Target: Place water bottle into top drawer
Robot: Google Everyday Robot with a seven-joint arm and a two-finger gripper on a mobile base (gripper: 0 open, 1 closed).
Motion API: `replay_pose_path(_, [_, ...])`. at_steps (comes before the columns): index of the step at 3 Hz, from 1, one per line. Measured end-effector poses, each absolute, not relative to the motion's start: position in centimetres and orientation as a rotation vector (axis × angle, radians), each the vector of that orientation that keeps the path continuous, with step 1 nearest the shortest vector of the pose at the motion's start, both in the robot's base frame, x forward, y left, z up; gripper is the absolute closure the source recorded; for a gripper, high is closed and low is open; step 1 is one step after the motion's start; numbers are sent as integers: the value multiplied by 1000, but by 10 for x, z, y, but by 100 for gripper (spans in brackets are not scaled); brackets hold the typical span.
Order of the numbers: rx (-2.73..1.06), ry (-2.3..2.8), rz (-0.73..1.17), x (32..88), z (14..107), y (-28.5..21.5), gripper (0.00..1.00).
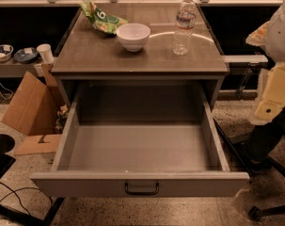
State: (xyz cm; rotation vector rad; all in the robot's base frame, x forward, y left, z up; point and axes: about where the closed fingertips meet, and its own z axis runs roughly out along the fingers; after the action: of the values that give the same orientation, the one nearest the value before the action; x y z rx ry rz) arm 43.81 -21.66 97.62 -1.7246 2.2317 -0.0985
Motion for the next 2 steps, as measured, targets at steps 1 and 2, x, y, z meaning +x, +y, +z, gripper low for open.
replay_pose_path(1, [-1718, 2214, -106, 441, 978, -216, 0])
replay_pose_path(2, [-1609, 2098, -7, 486, 960, -218, 0])
